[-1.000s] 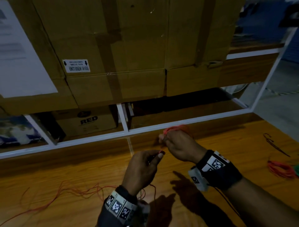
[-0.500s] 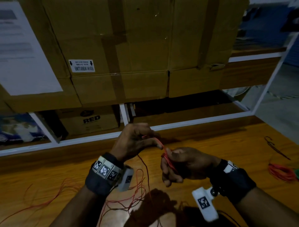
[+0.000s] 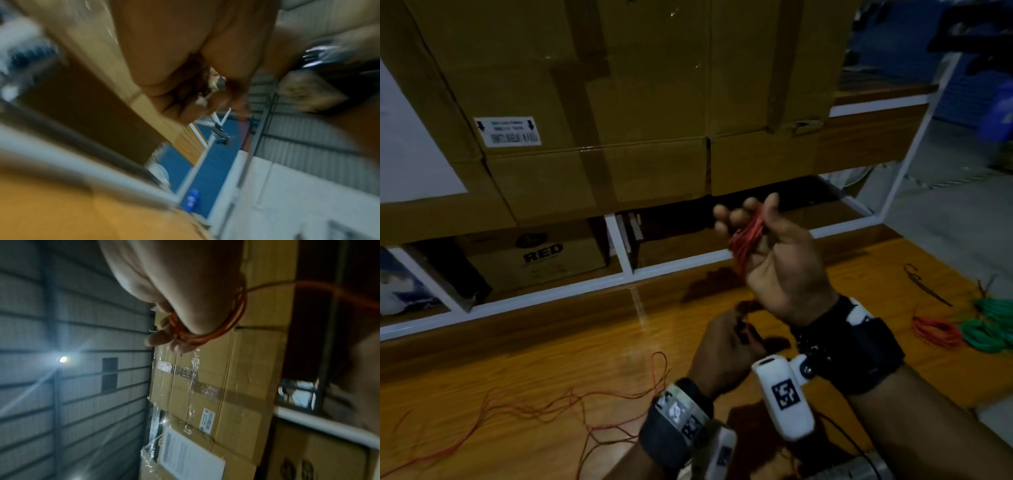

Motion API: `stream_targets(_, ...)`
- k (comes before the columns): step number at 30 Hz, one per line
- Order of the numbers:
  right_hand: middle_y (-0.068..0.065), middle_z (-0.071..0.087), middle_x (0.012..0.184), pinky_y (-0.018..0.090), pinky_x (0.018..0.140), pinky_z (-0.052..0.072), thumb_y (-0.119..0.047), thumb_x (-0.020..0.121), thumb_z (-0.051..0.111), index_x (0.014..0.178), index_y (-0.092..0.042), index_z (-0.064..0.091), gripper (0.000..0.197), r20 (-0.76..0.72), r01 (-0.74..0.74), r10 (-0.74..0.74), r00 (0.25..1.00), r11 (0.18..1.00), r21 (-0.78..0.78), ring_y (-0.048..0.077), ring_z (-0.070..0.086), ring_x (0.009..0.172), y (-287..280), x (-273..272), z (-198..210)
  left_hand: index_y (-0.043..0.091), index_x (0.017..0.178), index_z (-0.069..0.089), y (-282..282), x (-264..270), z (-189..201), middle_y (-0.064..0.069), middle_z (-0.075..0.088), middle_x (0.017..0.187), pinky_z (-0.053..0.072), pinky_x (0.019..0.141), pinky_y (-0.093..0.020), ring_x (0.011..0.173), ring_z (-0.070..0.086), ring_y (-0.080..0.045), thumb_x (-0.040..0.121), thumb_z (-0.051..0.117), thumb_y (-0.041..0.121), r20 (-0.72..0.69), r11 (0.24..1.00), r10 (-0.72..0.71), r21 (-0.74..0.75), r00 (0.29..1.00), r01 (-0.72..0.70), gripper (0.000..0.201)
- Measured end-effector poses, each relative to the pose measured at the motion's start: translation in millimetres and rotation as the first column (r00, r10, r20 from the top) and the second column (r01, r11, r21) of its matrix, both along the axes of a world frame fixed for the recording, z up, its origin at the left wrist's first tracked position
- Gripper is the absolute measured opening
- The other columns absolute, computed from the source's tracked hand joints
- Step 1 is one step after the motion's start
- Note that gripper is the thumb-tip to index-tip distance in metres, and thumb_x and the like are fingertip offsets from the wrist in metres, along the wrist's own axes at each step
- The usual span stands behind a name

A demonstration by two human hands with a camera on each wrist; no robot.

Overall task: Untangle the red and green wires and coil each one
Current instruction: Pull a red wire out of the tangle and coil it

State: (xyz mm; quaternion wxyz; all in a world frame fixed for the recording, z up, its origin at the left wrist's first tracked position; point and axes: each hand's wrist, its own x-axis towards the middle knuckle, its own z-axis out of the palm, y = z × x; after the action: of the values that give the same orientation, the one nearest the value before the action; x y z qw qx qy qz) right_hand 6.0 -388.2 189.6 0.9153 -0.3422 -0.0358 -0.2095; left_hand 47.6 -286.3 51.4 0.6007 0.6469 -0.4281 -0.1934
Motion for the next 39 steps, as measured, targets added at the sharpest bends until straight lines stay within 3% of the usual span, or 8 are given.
stream_targets(2, 0.011, 0.074, 0.093, 0.030, 0.088, 0.057, -0.031, 0.111, 0.032, 0.106, -0.007, 0.057, 0.036, -0.013, 0.218, -0.224, 0.975, 0.961, -0.168, 0.025, 0.072, 0.105, -15, 3, -5, 0.026, 0.138, 0.058, 3, -16, -14, -0.017, 0.068, 0.080, 0.051, 0.064, -0.042, 0.066, 0.063, -0.028, 0.092, 0.074, 0.027, -0.016, 0.997, -0.015, 0.069, 1.000, 0.016, 0.048)
stream_targets(5, 0.008, 0.076, 0.094, 0.027, 0.090, 0.054, -0.028, 0.112, 0.030, 0.102, -0.011, 0.062, 0.038, 0.027, 0.411, -0.492, 0.870, 0.695, -0.590, 0.019, 0.072, 0.107, -35, 3, -24, 0.028, 0.123, 0.068, 13, -15, -20, 0.004, 0.064, 0.071, 0.048, 0.062, -0.035, 0.066, 0.062, -0.015, 0.102, 0.062, 0.036, 0.014, 0.993, 0.086, 0.082, 0.996, -0.087, 0.024)
stream_targets(9, 0.000, 0.071, 0.098, 0.033, 0.089, 0.052, -0.036, 0.110, 0.027, 0.105, -0.016, 0.066, 0.044, 0.335, 0.273, -0.589, 0.735, -0.196, -0.942, 0.011, 0.067, 0.101, -56, 3, -70, 0.023, 0.113, 0.073, 26, 0, -2, 0.004, 0.068, 0.074, 0.056, 0.066, -0.041, 0.068, 0.066, -0.014, 0.102, 0.061, 0.037, 0.060, 0.988, 0.140, 0.063, 0.988, -0.144, 0.021)
stream_targets(11, 0.005, 0.062, 0.085, 0.041, 0.071, 0.051, -0.042, 0.108, 0.025, 0.098, -0.013, 0.059, 0.046, 0.339, 0.127, -0.486, 0.805, -0.417, -0.900, 0.016, 0.059, 0.072, -59, 2, -101, 0.016, 0.112, 0.072, 31, 8, 10, -0.009, 0.063, 0.067, 0.060, 0.062, -0.045, 0.061, 0.065, -0.021, 0.100, 0.066, 0.030, 0.020, 0.992, 0.122, 0.041, 0.992, -0.122, 0.020)
stream_targets(17, -0.010, 0.067, 0.078, 0.029, 0.082, 0.047, -0.054, 0.107, 0.027, 0.070, -0.028, 0.070, 0.062, -0.169, -0.187, -0.212, 0.962, -0.068, -0.980, 0.004, 0.065, 0.083, -47, -7, -111, 0.020, 0.098, 0.077, 49, 37, 20, 0.007, 0.070, 0.079, 0.047, 0.058, -0.033, 0.069, 0.062, -0.006, 0.102, 0.062, 0.029, 0.249, 0.966, 0.189, 0.125, 0.950, -0.225, 0.018)
stream_targets(24, 0.019, 0.072, 0.087, 0.036, 0.088, 0.052, -0.043, 0.106, 0.042, 0.102, 0.003, 0.069, 0.054, -0.569, -0.635, 0.290, 0.769, 0.248, -0.732, 0.022, 0.071, 0.100, -17, -18, -95, 0.011, 0.095, 0.079, 67, 61, 57, 0.013, 0.068, 0.083, 0.049, 0.059, -0.020, 0.071, 0.066, -0.003, 0.091, 0.078, 0.019, 0.371, 0.990, 0.039, 0.110, 0.928, -0.086, 0.009)
stream_targets(31, 0.017, 0.073, 0.092, 0.047, 0.085, 0.045, -0.038, 0.105, 0.050, 0.100, -0.003, 0.064, 0.038, -0.262, -0.760, 0.749, 0.609, 0.457, -0.461, 0.024, 0.070, 0.087, -1, -21, -68, -0.001, 0.088, 0.077, 50, 80, 80, -0.010, 0.073, 0.076, 0.051, 0.055, -0.036, 0.061, 0.063, -0.027, 0.079, 0.084, 0.014, 0.022, 0.988, -0.148, -0.045, 0.989, 0.149, 0.019)
stream_targets(39, 0.008, 0.073, 0.088, 0.040, 0.093, 0.058, -0.042, 0.102, 0.046, 0.103, -0.010, 0.069, 0.039, 0.113, -0.464, 0.494, 0.862, 0.859, -0.214, 0.026, 0.066, 0.117, -6, -13, -15, 0.021, 0.071, 0.068, 17, 16, 9, 0.001, 0.040, 0.053, 0.035, 0.050, -0.024, 0.047, 0.035, -0.014, 0.077, 0.084, 0.046, -0.527, 0.978, -0.168, -0.197, 0.833, 0.073, 0.030)
